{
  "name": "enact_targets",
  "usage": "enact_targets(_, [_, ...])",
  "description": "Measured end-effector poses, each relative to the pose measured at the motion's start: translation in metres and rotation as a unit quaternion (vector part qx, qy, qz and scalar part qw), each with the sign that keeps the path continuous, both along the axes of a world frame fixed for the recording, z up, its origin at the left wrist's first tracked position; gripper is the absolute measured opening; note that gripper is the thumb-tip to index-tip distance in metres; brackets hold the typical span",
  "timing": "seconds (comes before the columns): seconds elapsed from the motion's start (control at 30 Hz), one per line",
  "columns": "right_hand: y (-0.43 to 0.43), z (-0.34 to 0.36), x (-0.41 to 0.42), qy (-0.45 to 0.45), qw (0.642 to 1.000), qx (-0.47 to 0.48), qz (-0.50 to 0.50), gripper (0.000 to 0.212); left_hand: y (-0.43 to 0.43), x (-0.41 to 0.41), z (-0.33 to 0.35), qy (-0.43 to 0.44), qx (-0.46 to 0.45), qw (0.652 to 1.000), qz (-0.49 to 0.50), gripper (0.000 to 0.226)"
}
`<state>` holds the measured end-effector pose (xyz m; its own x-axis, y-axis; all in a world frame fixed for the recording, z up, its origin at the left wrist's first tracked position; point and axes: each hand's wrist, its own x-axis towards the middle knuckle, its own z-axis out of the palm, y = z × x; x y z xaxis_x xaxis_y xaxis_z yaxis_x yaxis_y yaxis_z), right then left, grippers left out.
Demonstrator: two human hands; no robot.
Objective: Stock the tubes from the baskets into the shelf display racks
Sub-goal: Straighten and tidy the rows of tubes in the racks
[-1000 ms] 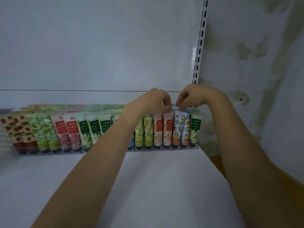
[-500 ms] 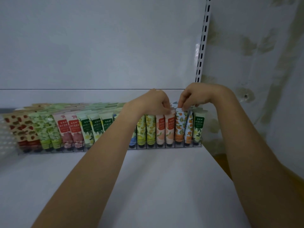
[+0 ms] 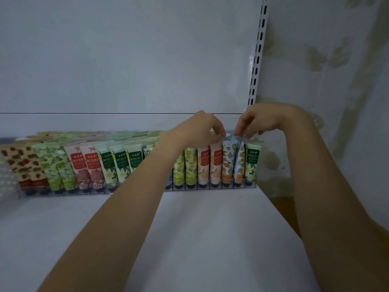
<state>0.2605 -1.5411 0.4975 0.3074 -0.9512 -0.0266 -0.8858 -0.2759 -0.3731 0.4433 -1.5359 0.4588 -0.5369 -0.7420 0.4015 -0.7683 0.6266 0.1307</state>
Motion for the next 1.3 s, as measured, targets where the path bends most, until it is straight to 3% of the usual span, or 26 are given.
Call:
enact_targets(0.27, [-0.004,-0.007,0.004,0.011,0.999,0.031,-0.025,0.010,0.000,-0.006,-0.006,-0.031,-0.015,0.999,0.011,0.022])
enact_targets(0.6, [-0.008,-0.009,0.005,0.016,1.000,0.009,-0.024,0.008,-0.001,-0.013,-0.010,-0.009,-0.032,0.998,0.056,0.026])
enact_targets(0.83, [-0.009,-0.009,0.005,-0.120,0.983,-0.135,0.019,0.002,-0.004,-0.007,-0.005,0.020,-0.031,0.997,0.066,0.023])
enact_targets(0.97, [-0.013,-0.016,0.011,-0.052,0.994,-0.091,0.017,0.012,-0.008,-0.006,-0.005,0.011,-0.004,0.996,0.084,0.025])
enact_targets(1.3, [-0.016,-0.026,0.025,-0.033,0.996,-0.083,-0.010,0.014,-0.011,-0.008,-0.005,0.025,0.044,0.996,0.075,0.025])
